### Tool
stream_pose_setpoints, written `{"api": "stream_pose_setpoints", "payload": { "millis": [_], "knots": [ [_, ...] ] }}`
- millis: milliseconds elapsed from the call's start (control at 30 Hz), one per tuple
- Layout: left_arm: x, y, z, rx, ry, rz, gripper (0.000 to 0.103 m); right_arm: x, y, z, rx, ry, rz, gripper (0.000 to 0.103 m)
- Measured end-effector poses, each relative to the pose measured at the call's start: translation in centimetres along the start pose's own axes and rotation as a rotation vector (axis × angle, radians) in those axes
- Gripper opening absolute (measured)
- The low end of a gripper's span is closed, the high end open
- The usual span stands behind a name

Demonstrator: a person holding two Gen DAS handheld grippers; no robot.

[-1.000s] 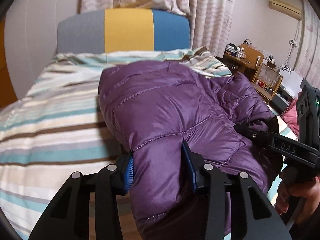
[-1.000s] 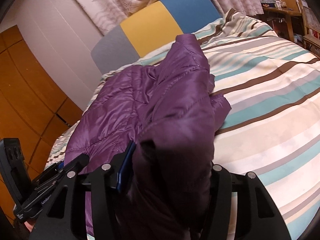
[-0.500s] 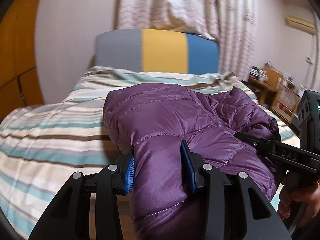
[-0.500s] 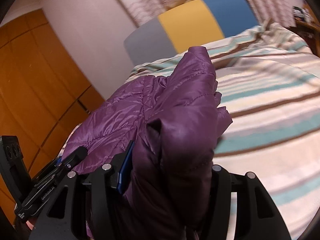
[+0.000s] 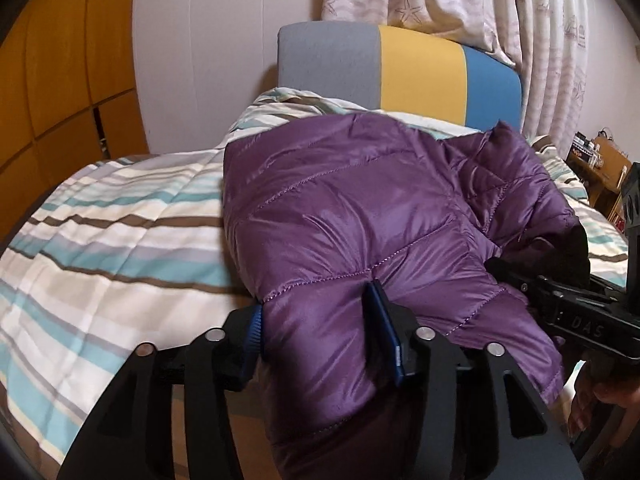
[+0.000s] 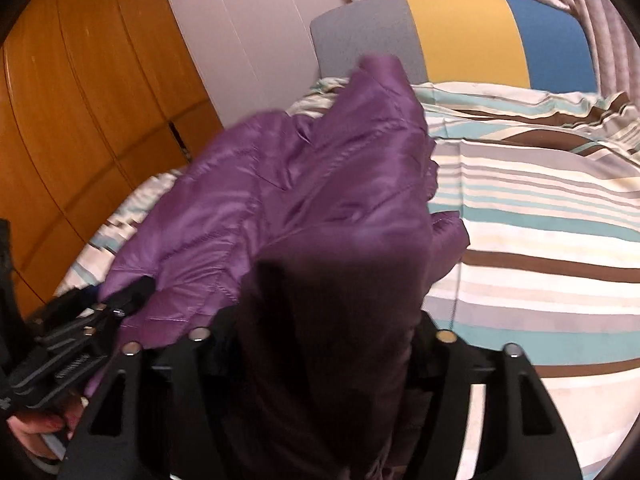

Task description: Fold large clothes

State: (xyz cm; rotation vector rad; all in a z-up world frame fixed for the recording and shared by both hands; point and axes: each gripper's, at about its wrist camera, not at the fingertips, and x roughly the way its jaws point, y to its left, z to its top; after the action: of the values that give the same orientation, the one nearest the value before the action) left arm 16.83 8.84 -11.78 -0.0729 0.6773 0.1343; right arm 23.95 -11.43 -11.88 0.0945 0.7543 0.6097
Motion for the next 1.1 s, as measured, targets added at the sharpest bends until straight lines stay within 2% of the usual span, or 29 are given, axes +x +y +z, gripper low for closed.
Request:
{"api": "stream_pose_setpoints", "payload": {
  "millis": [167, 267, 367, 500, 567, 633, 700, 767, 833, 933, 1033, 1100],
  "knots": [
    [0.5, -0.6, -0.6, 0.002, -0.004, 0.006, 0.054, 0.7, -2.0, -0.8, 0.066, 0.034, -0.013, 0.081],
    [0.5, 0.1, -0.8, -0.039, 0.011, -0.013, 0.058, 0.0, -2.4, -1.5, 0.078, 0.035, -0.038, 0.088],
    [0.5, 0.8, -1.4, -0.088, 0.014, -0.035, 0.06, -1.1, -2.6, -2.4, 0.087, 0.036, -0.073, 0.09],
    [0.6, 0.5, -1.7, -0.081, 0.0, -0.012, 0.06, -0.4, -1.6, -2.3, 0.055, 0.051, -0.121, 0.091],
    [0.3, 0.4, -1.6, -0.086, 0.001, 0.008, 0.067, -0.6, -1.4, -2.5, 0.056, 0.044, -0.125, 0.092],
    [-0.4, 1.0, -1.4, -0.13, 0.004, 0.03, 0.087, -1.5, -0.7, -3.0, 0.059, 0.032, -0.124, 0.093],
    [-1.4, 2.1, -1.3, -0.203, 0.015, 0.02, 0.093, -2.8, 0.0, -3.1, 0.068, 0.003, -0.107, 0.094],
    [-2.4, 3.2, -1.1, -0.265, 0.013, -0.007, 0.092, -4.7, 0.0, -3.1, 0.072, -0.042, -0.099, 0.094],
    [-3.4, 3.9, -0.5, -0.308, -0.013, -0.004, 0.092, -6.4, -0.1, -2.4, 0.069, -0.107, -0.125, 0.094],
    [-3.3, 3.8, 1.6, -0.315, -0.016, 0.011, 0.093, -7.3, -0.4, -0.2, 0.089, -0.149, -0.202, 0.095],
    [-1.8, 2.3, 4.2, -0.26, 0.013, 0.034, 0.092, -6.3, -1.0, 2.2, 0.123, -0.14, -0.246, 0.095],
    [-0.1, 0.7, 6.2, -0.184, 0.041, 0.054, 0.092, -4.5, -1.3, 3.9, 0.113, -0.108, -0.314, 0.095]
  ]
}}
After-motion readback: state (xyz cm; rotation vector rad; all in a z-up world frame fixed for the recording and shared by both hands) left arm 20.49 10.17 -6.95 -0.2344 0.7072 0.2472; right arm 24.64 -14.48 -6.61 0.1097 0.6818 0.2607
